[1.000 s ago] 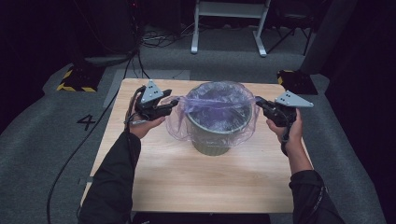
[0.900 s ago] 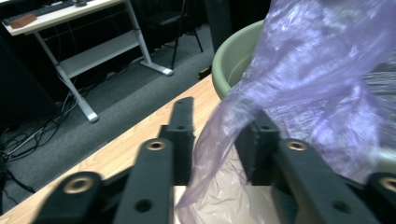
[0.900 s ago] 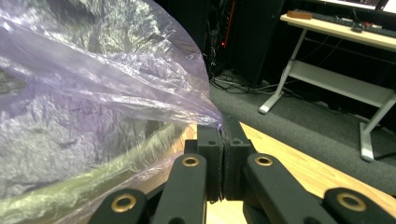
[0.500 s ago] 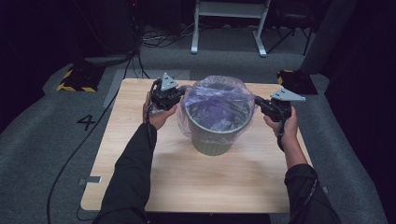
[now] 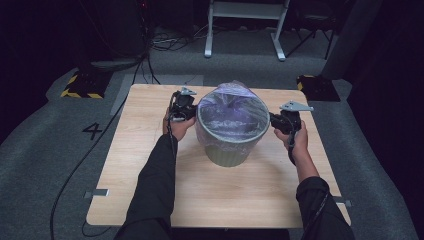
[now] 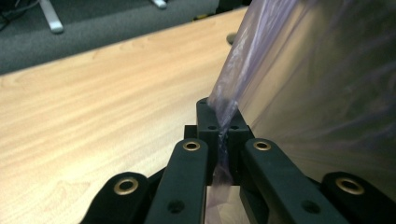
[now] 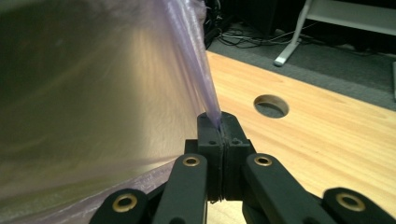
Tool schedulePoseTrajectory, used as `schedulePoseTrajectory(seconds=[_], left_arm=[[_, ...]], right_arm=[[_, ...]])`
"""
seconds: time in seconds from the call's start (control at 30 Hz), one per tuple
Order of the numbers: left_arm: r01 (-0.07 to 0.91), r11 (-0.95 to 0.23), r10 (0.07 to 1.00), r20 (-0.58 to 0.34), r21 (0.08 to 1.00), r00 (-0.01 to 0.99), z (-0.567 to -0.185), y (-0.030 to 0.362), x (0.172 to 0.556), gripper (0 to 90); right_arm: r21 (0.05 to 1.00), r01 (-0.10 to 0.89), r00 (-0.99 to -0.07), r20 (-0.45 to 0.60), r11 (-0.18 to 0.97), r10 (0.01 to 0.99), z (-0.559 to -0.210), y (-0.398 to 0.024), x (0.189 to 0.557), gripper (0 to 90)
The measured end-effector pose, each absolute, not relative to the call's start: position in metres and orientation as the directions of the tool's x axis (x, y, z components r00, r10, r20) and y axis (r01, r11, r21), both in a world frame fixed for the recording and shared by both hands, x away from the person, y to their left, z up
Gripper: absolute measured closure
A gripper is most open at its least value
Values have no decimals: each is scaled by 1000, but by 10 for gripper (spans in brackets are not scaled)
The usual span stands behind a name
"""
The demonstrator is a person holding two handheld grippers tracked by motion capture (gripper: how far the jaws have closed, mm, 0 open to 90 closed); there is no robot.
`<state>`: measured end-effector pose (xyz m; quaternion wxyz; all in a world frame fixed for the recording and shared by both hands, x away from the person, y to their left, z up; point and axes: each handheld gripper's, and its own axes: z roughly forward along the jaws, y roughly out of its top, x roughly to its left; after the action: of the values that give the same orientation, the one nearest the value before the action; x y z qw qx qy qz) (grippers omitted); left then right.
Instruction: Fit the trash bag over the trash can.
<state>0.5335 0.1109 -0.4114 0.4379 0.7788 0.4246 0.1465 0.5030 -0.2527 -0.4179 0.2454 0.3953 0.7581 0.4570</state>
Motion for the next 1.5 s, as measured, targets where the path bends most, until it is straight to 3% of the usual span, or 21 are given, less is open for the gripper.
schedulePoseTrajectory(seconds=[0.17, 0.37, 0.43, 0.57, 0.67, 0.7, 0.73, 0.83, 0.87, 1.03, 1.13, 1.23, 1.4, 1.5], left_arm=[[575, -258, 793, -169, 776, 585, -420, 109, 534, 872], [643, -223, 780, -261, 733, 569, -427, 111, 540, 839], [650, -224, 787, -258, 726, 560, -429, 112, 542, 801], [656, -236, 791, -250, 717, 558, -434, 113, 543, 812], [640, -247, 813, -204, 728, 545, -436, 119, 540, 736], [634, -230, 821, -203, 738, 534, -436, 122, 537, 622], [623, -226, 825, -193, 749, 532, -434, 125, 535, 622], [558, -222, 822, -155, 800, 548, -427, 137, 522, 459], [540, -213, 827, -144, 814, 543, -425, 142, 516, 459], [461, -266, 814, -58, 846, 578, -420, 164, 488, 288], [407, -309, 787, -9, 860, 617, -418, 169, 471, 249], [335, -381, 710, 41, 862, 703, -415, 160, 453, 189], [279, -449, 638, 85, 849, 765, -412, 145, 441, 181], [262, -475, 619, 107, 840, 778, -412, 135, 438, 261]], right_arm=[[880, 384, -578, -8, 281, 816, -421, -250, 502, 895], [852, 423, -587, -3, 310, 809, -422, -245, 504, 894], [838, 440, -582, -9, 324, 813, -423, -243, 506, 893], [825, 464, -574, 2, 323, 819, -430, -242, 509, 893], [828, 461, -571, 0, 321, 821, -435, -245, 506, 877], [847, 433, -570, -8, 308, 822, -434, -250, 502, 825], [847, 433, -570, -8, 308, 822, -434, -250, 502, 825], [863, 361, -570, -96, 354, 816, -431, -262, 490, 657], [863, 361, -570, -96, 354, 816, -431, -262, 490, 657], [882, 317, -599, -98, 348, 795, -428, -281, 475, 441], [885, 291, -624, -112, 363, 773, -427, -287, 467, 315], [881, 253, -595, -184, 399, 783, -422, -285, 458, 256], [874, 192, -612, -248, 446, 750, -408, -281, 446, 246], [859, 177, -642, -269, 480, 718, -399, -278, 439, 272]])
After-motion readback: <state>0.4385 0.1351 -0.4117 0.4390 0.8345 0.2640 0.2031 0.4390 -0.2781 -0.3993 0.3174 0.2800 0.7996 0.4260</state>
